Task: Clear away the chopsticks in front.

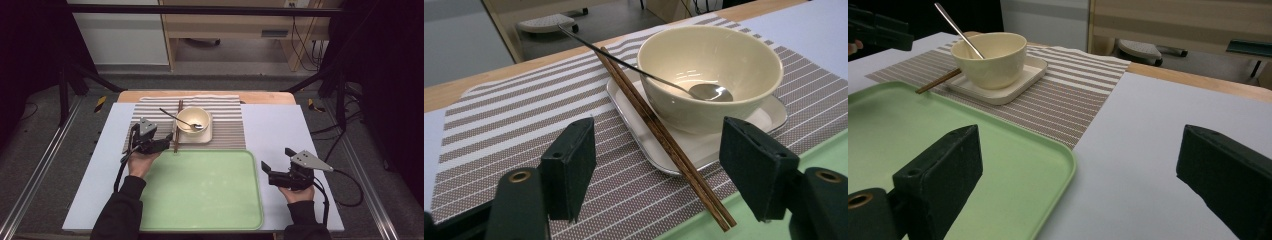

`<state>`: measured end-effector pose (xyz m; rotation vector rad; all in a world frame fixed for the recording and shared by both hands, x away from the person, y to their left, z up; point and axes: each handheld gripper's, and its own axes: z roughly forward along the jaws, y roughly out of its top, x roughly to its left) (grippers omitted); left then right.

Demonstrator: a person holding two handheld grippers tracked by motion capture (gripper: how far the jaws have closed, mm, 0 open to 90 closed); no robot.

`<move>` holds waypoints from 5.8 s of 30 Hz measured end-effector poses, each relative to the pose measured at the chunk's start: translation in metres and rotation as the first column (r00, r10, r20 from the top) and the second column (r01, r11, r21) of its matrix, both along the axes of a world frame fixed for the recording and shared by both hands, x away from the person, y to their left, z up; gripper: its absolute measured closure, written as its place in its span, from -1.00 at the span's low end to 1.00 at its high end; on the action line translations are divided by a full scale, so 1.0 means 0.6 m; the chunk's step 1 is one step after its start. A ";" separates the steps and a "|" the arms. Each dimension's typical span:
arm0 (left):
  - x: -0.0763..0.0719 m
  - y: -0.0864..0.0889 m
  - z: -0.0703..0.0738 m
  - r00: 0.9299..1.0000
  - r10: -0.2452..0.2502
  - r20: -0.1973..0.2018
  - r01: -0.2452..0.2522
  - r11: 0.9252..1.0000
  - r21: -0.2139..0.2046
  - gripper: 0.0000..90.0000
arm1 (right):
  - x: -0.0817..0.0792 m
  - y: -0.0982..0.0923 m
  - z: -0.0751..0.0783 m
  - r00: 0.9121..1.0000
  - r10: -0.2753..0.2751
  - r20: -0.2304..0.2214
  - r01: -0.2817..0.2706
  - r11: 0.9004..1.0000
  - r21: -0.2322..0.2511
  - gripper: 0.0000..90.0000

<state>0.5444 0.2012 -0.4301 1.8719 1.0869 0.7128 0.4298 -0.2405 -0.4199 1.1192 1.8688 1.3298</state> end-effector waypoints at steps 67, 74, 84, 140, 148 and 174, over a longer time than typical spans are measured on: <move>0.054 -0.024 -0.063 0.990 0.051 -0.129 -0.047 0.998 0.031 0.87 | 0.005 0.003 -0.006 1.000 0.020 -0.020 -0.020 1.000 -0.006 -0.80; 0.058 -0.022 -0.065 0.990 0.065 -0.123 -0.062 0.998 0.023 0.67 | 0.005 0.003 -0.007 1.000 0.020 -0.022 -0.021 1.000 -0.009 -0.79; 0.063 -0.022 -0.070 0.991 0.052 -0.125 -0.052 0.999 0.004 0.78 | 0.006 0.003 -0.008 0.999 0.023 -0.025 -0.023 1.000 -0.009 -0.78; 0.010 0.030 -0.026 0.992 0.126 -0.023 -0.127 0.992 -0.019 0.90 | 0.005 0.004 -0.008 0.999 0.026 -0.029 -0.026 1.000 -0.010 -0.76; -0.011 0.062 -0.025 0.987 0.158 -0.019 -0.158 0.987 -0.017 0.90 | 0.005 0.004 -0.009 0.999 0.025 -0.030 -0.025 1.000 -0.012 -0.77; -0.144 0.087 -0.012 0.983 0.181 0.015 -0.181 0.983 -0.010 0.90 | -0.001 0.005 -0.007 0.999 0.031 -0.023 -0.031 0.999 -0.011 -0.76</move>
